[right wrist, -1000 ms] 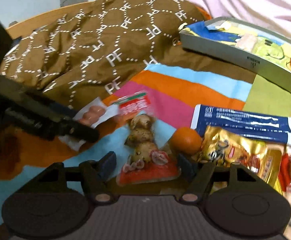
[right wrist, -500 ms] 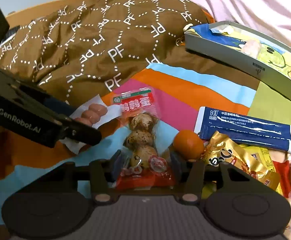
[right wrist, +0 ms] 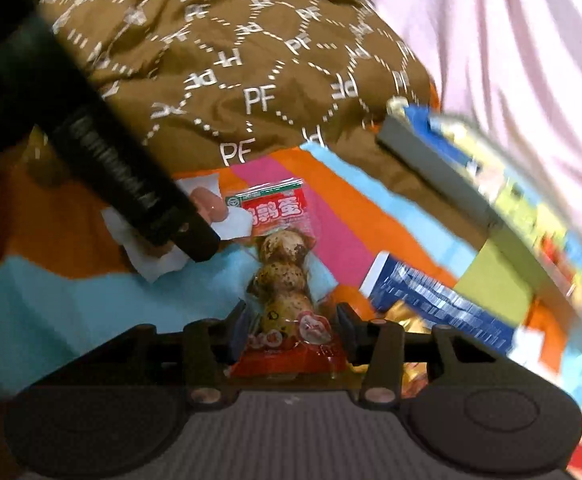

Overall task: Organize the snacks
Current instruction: 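Close the left gripper on the sausage pack while the right gripper grasps the quail-egg pack, then lift the sausage pack and quail-egg pack and carry both over the tray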

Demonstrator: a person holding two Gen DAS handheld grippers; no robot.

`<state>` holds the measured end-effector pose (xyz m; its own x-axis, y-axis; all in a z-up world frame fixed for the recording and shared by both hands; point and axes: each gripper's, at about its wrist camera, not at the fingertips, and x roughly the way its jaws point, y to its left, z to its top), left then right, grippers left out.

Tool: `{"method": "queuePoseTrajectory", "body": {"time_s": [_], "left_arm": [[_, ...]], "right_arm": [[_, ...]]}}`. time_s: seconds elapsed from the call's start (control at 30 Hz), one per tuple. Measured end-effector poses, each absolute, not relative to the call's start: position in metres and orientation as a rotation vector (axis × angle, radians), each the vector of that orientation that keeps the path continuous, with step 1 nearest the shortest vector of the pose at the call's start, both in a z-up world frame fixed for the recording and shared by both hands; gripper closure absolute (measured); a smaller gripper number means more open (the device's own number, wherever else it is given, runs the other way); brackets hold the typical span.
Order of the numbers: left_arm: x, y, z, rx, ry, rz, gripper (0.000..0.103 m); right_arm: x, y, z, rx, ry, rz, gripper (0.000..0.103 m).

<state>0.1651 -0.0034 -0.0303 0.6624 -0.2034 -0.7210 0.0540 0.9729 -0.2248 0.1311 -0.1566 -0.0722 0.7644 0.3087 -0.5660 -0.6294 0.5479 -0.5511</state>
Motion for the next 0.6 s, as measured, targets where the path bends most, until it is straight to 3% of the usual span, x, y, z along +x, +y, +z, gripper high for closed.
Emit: {"method": "queuePoseTrajectory", "body": {"time_s": [0.27,0.6], "left_arm": [[0.163,-0.011,-0.031,-0.122,0.818,-0.143,0.045],[0.164,-0.024,-0.031,-0.033,0.79,-0.155,0.045]], "right_arm": [[0.124,-0.151,-0.081,-0.983,0.275,0.49,0.054],[0.133,-0.161,-0.073,-0.972,0.223,0.447,0.054]]}}
